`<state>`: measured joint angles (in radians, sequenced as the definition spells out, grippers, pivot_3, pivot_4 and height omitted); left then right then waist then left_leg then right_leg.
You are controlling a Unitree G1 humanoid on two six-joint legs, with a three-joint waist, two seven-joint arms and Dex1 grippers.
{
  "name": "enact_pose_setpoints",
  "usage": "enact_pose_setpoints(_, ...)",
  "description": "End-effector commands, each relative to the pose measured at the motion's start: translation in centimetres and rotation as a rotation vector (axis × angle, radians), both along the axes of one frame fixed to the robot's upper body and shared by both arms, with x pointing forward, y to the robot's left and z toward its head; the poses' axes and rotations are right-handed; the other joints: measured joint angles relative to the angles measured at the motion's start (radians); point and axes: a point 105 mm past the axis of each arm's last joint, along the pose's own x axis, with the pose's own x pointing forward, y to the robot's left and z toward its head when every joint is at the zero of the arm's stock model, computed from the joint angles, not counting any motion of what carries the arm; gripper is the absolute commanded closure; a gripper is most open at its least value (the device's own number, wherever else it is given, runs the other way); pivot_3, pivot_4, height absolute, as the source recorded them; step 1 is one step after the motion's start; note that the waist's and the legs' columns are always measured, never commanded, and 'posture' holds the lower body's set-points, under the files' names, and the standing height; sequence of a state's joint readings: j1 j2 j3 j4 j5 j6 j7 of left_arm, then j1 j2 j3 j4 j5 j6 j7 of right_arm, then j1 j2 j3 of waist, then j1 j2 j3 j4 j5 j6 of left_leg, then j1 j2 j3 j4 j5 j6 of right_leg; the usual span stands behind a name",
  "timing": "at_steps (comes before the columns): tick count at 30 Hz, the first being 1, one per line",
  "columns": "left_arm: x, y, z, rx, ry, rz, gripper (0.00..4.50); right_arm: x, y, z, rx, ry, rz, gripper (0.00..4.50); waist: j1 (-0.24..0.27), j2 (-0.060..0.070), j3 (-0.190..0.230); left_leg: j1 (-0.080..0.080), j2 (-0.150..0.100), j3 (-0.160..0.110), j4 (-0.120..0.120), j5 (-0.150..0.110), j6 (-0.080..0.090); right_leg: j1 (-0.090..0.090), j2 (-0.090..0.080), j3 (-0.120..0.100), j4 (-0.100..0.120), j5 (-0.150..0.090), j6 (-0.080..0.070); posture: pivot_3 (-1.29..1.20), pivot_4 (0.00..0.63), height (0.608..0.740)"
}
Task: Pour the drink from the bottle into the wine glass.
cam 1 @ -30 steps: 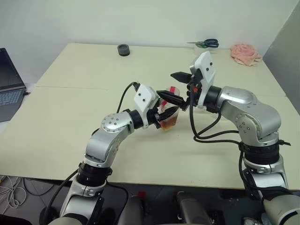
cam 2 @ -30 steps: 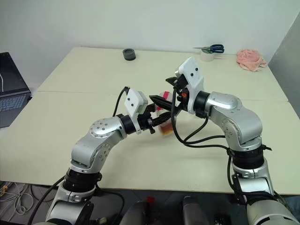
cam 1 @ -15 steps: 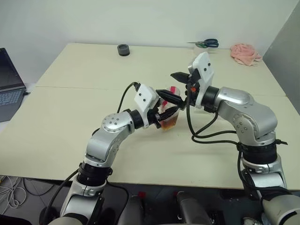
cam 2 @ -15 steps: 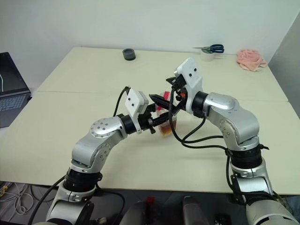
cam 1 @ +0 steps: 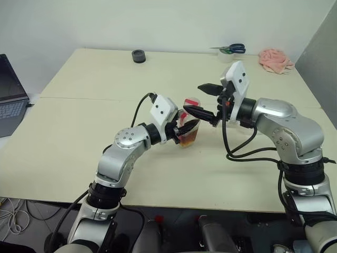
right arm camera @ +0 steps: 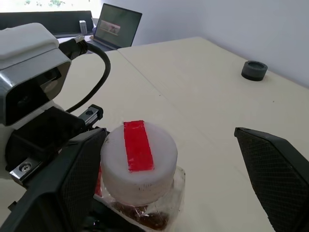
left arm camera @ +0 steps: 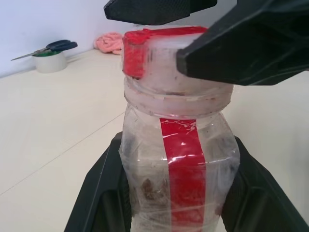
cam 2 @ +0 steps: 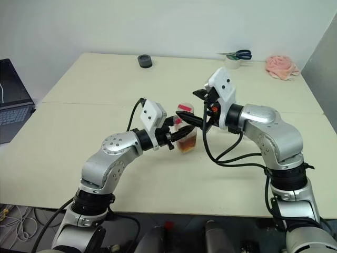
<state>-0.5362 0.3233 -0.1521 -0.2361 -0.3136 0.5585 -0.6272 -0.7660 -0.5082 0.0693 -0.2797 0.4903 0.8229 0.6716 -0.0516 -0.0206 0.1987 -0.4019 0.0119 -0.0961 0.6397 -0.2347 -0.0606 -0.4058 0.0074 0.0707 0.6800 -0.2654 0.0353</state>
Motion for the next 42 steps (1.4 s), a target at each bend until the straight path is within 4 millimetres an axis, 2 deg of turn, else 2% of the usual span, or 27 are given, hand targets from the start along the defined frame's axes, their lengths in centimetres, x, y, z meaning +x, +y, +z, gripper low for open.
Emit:
enact_pose_setpoints(1, -0.8, -0.5, 2.0, -0.030, -0.080, -0.040, 2.67, 0.2, -1.6, 0.7, 0.002, -0.030, -0.042, 0.00, 0.000, 0.000, 0.000, 0.000, 0.000, 0.000, 0.000, 0.000, 0.000, 0.000, 0.000, 0.000, 0.000, 0.000, 0.000, 0.00, 0.150, 0.740)
enact_pose_setpoints(12, -0.8, -0.4, 2.0, -0.027, -0.081, -0.035, 2.68, -0.7, -1.8, 0.5, -0.024, -0.026, 0.025, 0.00, 0.001, 0.000, 0.000, 0.000, 0.000, 0.000, 0.000, 0.000, 0.000, 0.000, 0.000, 0.000, 0.000, 0.000, 0.000, 0.00, 0.150, 0.740)
enact_pose_setpoints(17, -0.8, -0.3, 2.0, -0.026, -0.081, -0.035, 2.68, -1.8, -1.9, 0.4, -0.041, -0.017, 0.084, 0.00, 0.001, 0.000, 0.000, 0.000, 0.000, 0.000, 0.000, 0.000, 0.000, 0.000, 0.000, 0.000, 0.000, 0.000, 0.001, 0.00, 0.150, 0.740)
enact_pose_setpoints(27, -0.8, -0.3, 2.0, -0.024, -0.080, -0.037, 2.68, -2.9, -0.8, 1.0, -0.022, -0.027, 0.136, 0.00, 0.001, 0.000, 0.000, 0.000, 0.000, 0.000, 0.000, 0.000, 0.000, 0.000, 0.000, 0.000, 0.000, -0.001, 0.001, 0.00, 0.150, 0.740)
enact_pose_setpoints(31, -0.5, -0.1, 2.0, -0.025, -0.083, -0.019, 2.68, -2.7, -0.9, 1.1, -0.022, -0.039, 0.110, 0.00, 0.001, 0.000, 0.000, 0.000, 0.000, 0.000, 0.000, 0.000, 0.000, 0.000, 0.000, 0.000, 0.000, -0.001, 0.001, 0.00, 0.150, 0.740)
enact_pose_setpoints(38, 1.2, 1.6, 2.6, -0.086, -0.079, 0.081, 2.68, -0.8, -1.8, 1.4, -0.016, -0.067, 0.001, 0.00, 0.002, 0.000, 0.000, 0.000, 0.000, 0.000, 0.000, 0.000, 0.000, 0.000, 0.000, 0.000, 0.000, -0.001, 0.001, 0.00, 0.150, 0.740)
enact_pose_setpoints(42, 2.0, 2.6, 2.9, -0.137, -0.061, 0.131, 2.68, -0.6, -1.6, 1.1, -0.020, -0.067, -0.004, 0.00, 0.002, 0.000, 0.000, 0.000, 0.000, 0.000, 0.001, 0.000, 0.000, 0.000, 0.000, 0.000, 0.000, -0.001, 0.001, 0.00, 0.150, 0.740)
